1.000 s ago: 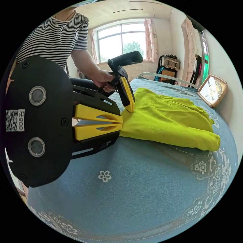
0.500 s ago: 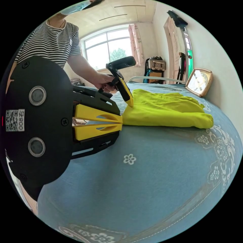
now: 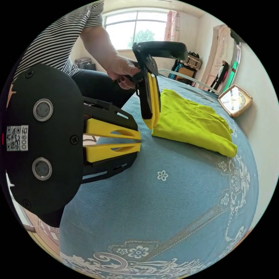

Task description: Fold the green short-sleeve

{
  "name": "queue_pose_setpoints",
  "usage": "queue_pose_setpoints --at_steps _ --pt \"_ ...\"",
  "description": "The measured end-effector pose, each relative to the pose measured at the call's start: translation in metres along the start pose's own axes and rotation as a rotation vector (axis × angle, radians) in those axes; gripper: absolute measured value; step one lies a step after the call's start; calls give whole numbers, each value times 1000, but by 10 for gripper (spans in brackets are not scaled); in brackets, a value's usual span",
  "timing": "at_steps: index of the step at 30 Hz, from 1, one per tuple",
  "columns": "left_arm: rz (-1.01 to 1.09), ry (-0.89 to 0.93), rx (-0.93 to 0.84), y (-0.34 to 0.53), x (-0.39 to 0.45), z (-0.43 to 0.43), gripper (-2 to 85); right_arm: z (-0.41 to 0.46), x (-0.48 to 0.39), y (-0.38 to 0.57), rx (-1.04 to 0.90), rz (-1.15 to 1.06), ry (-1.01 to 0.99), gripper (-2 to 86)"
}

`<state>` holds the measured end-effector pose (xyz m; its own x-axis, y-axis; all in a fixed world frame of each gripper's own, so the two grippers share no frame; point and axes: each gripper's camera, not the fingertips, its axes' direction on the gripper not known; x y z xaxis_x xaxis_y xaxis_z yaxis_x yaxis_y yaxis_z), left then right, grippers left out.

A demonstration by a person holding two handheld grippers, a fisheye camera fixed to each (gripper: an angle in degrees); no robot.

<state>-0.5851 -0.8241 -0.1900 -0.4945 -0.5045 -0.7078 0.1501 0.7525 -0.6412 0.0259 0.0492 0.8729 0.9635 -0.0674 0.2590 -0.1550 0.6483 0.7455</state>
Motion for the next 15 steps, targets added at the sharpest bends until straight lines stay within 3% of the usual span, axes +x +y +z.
queue_pose_setpoints --at_steps 5,15 --pt "-94 64 23 3 -13 4 43 7 -25 11 34 -103 67 78" --pt "-126 59 15 20 -21 10 35 13 -39 14 51 -106 113 77"
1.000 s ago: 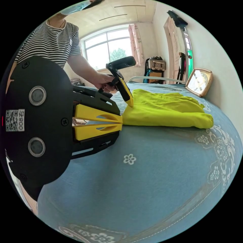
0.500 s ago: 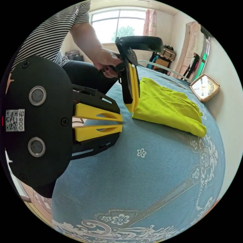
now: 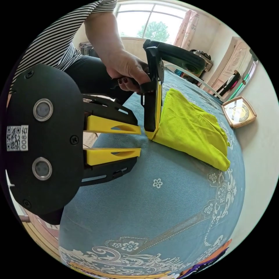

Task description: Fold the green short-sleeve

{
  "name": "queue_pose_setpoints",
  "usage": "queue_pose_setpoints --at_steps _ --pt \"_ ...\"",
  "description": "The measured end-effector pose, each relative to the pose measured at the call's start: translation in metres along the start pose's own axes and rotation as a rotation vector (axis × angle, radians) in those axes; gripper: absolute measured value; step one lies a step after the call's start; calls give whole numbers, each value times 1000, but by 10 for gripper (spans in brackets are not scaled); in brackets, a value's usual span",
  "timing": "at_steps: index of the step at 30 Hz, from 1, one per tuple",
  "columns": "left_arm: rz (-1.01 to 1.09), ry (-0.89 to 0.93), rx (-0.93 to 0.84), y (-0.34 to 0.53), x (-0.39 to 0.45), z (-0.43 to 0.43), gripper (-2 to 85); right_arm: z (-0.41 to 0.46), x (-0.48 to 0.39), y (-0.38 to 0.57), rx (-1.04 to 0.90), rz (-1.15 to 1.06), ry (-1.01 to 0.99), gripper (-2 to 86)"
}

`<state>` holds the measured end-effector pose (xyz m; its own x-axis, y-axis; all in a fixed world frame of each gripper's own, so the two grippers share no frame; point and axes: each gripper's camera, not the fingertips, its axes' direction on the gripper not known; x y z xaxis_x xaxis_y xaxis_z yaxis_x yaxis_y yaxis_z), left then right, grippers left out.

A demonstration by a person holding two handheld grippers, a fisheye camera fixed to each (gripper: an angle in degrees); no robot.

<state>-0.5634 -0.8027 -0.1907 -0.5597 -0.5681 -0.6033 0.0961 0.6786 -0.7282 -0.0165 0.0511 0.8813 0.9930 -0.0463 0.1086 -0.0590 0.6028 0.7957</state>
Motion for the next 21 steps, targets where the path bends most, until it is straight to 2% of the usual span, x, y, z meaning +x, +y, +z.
queue_pose_setpoints --at_steps 7,15,21 --pt "-34 111 56 15 -20 -8 58 -3 21 -8 -26 57 -106 61" --pt "-149 182 89 34 -58 -14 21 -9 31 -18 -55 72 -131 52" --pt "-129 238 136 54 -77 -38 8 -26 75 -31 33 194 -490 68"
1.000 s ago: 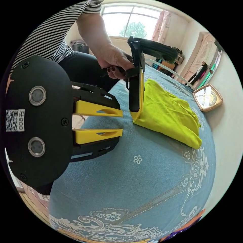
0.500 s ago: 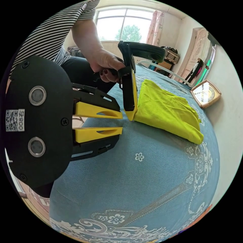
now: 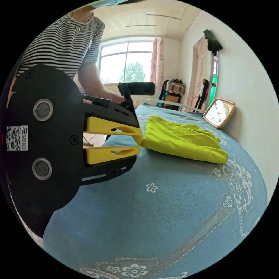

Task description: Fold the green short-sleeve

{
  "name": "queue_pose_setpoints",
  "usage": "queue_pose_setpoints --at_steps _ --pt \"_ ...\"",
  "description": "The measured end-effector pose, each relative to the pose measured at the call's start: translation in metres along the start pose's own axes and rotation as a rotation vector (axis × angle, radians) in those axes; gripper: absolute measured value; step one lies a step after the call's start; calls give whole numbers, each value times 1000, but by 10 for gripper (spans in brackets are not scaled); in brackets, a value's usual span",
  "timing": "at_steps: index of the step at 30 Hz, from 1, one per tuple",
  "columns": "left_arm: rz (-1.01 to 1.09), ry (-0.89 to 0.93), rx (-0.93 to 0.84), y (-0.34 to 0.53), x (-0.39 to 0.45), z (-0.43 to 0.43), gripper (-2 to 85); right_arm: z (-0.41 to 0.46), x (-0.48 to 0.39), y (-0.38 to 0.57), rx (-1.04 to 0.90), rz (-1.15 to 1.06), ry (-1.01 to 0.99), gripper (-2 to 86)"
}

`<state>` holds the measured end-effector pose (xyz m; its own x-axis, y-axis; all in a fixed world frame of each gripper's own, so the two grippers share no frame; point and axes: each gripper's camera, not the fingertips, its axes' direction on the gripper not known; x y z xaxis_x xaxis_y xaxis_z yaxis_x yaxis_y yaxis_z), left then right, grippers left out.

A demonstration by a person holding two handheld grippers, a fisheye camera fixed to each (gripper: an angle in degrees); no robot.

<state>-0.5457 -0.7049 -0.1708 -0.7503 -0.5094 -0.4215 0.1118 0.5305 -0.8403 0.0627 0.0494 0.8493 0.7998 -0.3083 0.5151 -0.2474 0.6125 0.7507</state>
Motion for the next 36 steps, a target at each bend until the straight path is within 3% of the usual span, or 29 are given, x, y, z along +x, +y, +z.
queue_pose_setpoints --at_steps 7,19,29,36 --pt "33 9 10 8 -16 -24 3 0 34 -28 2 136 -229 84" --pt "46 77 40 33 -65 -73 16 -5 36 -39 -34 197 -250 33" --pt "-292 399 271 80 -192 -148 111 -46 -14 -62 -18 72 -322 25" --pt "-565 673 537 98 -255 -160 119 -64 -30 -67 -13 50 -333 24"
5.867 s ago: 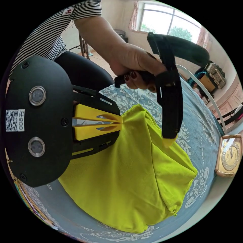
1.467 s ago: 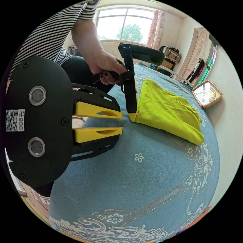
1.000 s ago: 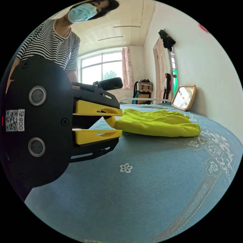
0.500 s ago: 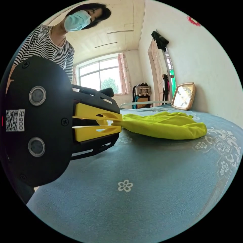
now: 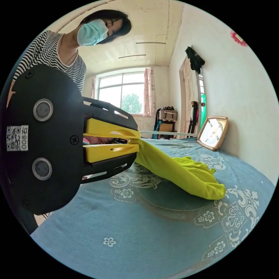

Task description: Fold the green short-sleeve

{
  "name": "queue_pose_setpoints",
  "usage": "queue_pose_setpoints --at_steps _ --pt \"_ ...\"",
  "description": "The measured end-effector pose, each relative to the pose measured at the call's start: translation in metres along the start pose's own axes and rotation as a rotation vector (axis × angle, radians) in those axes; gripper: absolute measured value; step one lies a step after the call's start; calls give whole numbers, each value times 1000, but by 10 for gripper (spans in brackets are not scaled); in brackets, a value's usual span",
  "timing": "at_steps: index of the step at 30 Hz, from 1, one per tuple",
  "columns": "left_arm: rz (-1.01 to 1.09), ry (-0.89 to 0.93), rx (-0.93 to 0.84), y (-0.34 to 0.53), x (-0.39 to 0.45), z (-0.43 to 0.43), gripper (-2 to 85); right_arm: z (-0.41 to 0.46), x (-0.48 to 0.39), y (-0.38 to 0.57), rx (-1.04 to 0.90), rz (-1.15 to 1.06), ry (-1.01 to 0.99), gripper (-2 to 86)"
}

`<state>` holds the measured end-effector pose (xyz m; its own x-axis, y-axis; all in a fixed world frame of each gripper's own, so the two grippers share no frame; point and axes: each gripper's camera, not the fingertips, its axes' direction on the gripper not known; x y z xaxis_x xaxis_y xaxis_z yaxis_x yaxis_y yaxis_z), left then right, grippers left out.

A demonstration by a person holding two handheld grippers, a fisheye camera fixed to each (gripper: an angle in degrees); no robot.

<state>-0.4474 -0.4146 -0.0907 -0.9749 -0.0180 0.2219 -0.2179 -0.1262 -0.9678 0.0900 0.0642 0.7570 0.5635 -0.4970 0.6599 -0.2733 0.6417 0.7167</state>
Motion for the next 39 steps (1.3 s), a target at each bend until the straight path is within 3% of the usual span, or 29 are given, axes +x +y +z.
queue_pose_setpoints --at_steps 7,13,25,34,39 --pt "-28 19 108 -16 3 -13 101 -23 -15 8 8 -11 -12 24" --pt "-17 -30 124 -20 17 -3 33 -47 -21 23 9 -2 30 24" --pt "237 -40 -88 56 114 67 17 -160 -53 125 59 -50 49 24" --pt "406 1 -299 138 182 190 16 -275 -77 237 199 -108 -27 24" --pt "519 -29 -403 157 229 319 15 -349 -84 245 283 -131 -21 23"
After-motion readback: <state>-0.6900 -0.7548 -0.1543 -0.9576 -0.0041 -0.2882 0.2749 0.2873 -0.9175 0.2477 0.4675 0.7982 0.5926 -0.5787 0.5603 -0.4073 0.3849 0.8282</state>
